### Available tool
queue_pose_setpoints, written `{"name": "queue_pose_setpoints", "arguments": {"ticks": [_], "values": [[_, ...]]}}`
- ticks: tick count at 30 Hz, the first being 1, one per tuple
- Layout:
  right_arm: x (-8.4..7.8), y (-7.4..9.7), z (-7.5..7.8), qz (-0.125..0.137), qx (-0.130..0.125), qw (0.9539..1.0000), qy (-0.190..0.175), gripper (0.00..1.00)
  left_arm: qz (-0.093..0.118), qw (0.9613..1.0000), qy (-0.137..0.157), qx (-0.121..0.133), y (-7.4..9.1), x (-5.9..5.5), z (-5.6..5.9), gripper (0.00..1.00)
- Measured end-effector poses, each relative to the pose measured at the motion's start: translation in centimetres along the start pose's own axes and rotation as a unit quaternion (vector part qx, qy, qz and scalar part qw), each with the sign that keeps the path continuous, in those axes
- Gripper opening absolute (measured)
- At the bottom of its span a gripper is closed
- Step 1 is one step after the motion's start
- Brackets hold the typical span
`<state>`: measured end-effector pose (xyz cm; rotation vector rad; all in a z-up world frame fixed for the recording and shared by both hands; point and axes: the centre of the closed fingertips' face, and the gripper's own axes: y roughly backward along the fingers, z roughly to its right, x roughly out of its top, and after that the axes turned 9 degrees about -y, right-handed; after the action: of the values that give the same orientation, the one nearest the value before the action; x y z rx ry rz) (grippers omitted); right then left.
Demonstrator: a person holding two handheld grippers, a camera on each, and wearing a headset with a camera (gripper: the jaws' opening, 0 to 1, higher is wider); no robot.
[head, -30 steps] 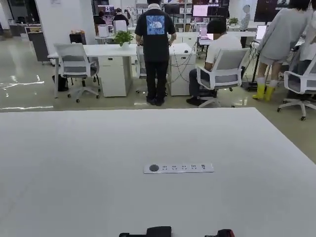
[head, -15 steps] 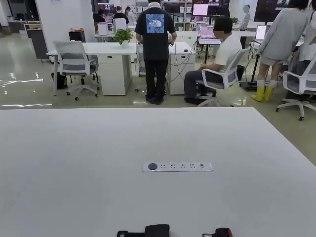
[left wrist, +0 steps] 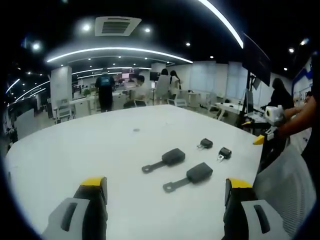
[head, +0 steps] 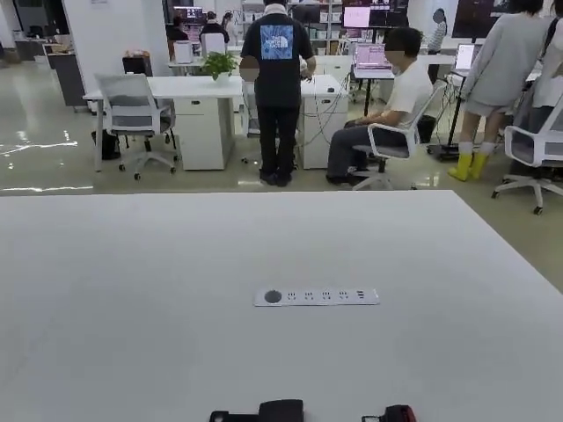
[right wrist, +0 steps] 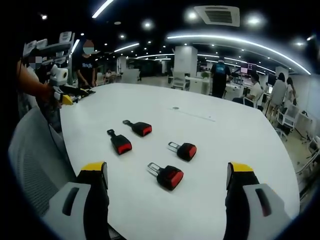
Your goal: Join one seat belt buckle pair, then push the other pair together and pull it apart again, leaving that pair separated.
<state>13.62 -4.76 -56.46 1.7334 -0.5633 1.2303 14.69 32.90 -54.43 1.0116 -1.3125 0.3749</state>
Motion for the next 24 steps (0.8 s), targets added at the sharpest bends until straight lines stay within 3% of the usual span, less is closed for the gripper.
{"name": "queue_pose_setpoints", "arguments": {"ticks": [24], "values": [[-0.01,-0.26,-0.32,-0.002,0.004,1.0,-0.002,1.0,0.0,1.0,-0.001,0.005,0.38,0.29,-0.13,1.0]]}}
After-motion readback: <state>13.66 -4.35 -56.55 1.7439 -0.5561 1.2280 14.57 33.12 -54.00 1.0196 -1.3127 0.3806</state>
